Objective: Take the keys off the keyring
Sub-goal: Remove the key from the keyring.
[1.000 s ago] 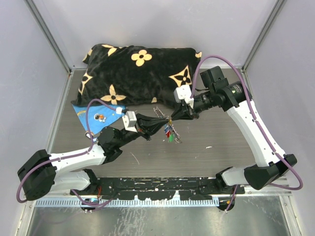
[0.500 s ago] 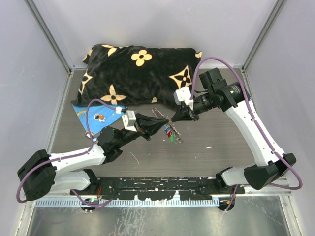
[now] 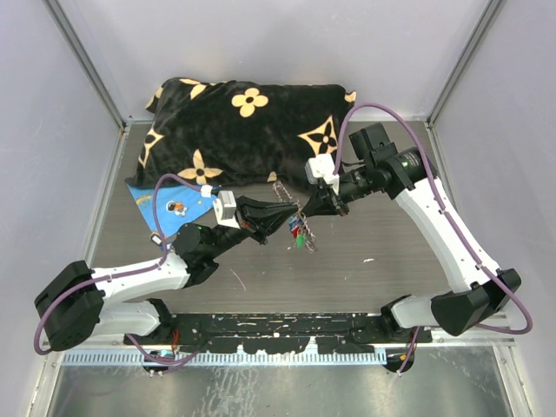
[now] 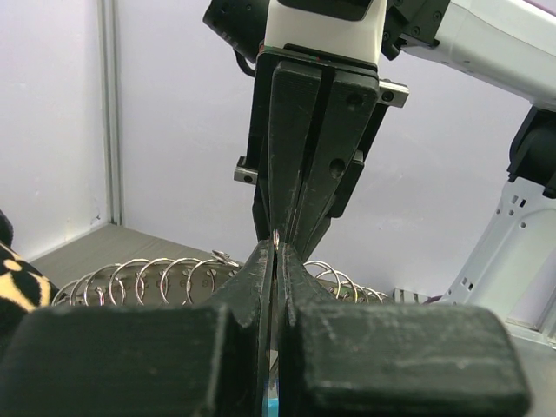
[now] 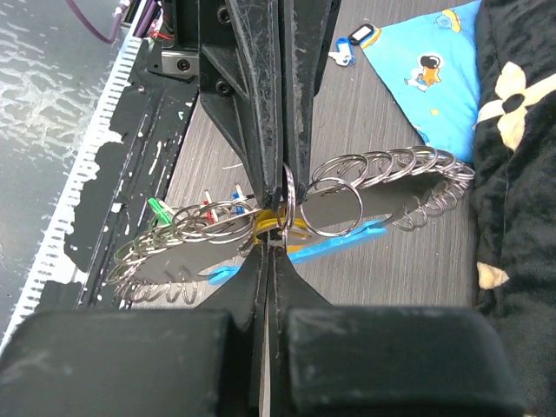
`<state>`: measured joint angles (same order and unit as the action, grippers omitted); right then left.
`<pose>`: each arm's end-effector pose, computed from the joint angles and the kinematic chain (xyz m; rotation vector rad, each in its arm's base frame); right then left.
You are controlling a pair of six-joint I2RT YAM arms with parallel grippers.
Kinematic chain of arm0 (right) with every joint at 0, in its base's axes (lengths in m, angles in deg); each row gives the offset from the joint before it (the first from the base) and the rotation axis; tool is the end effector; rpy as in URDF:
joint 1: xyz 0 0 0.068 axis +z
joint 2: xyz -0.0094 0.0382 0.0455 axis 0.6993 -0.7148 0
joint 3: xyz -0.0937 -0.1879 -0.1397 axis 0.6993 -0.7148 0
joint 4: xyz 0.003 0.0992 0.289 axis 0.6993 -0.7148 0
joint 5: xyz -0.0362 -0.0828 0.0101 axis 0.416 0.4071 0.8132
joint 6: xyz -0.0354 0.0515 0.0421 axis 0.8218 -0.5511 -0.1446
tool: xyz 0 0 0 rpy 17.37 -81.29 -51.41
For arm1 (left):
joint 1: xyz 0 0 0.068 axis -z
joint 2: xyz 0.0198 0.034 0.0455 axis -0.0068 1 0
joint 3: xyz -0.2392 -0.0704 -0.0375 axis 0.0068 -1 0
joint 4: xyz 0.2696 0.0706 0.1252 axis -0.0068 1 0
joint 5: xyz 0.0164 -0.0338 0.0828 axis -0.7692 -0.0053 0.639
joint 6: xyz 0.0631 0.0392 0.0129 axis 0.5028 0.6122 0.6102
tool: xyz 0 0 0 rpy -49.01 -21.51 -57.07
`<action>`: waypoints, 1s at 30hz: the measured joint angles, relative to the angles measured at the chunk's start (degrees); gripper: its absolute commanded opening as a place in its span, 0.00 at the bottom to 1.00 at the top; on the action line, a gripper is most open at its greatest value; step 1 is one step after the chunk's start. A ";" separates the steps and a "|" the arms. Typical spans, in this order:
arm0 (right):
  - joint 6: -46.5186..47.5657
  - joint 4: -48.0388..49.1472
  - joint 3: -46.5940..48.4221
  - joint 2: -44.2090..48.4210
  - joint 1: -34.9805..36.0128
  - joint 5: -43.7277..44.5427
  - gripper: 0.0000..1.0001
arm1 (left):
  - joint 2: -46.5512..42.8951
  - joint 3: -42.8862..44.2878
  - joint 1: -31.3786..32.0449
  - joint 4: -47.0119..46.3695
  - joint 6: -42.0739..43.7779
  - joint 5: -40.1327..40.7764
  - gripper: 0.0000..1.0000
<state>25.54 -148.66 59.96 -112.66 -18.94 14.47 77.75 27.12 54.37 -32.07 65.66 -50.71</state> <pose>0.2451 0.1782 0.3809 -1.7266 1.2497 0.9746 0.1743 -0.2644 0.2819 0.5693 0.9518 -1.2155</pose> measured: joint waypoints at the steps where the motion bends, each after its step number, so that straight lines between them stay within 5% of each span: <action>1: -0.31 0.04 0.02 0.02 -0.02 0.02 0.09 | 0.02 0.00 0.00 0.00 0.02 0.00 0.00; 5: -1.66 0.17 0.22 0.74 -0.79 0.31 0.23 | 0.00 0.00 0.00 0.24 0.13 -0.02 0.00; 20: -3.52 0.74 2.16 1.66 -1.44 0.50 0.25 | 0.00 0.20 0.00 1.07 0.24 -0.63 0.00; 25: -4.24 1.31 2.16 1.38 -1.44 0.35 0.19 | 0.02 0.22 0.00 1.31 0.24 -0.76 0.00; 30: -4.72 1.57 2.16 1.36 -1.44 0.37 0.01 | 0.02 0.22 0.00 1.33 0.22 -1.11 0.00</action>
<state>20.82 -147.08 62.13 -111.30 -20.39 14.84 77.77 27.34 54.37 -30.74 65.87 -51.83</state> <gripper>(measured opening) 0.095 0.009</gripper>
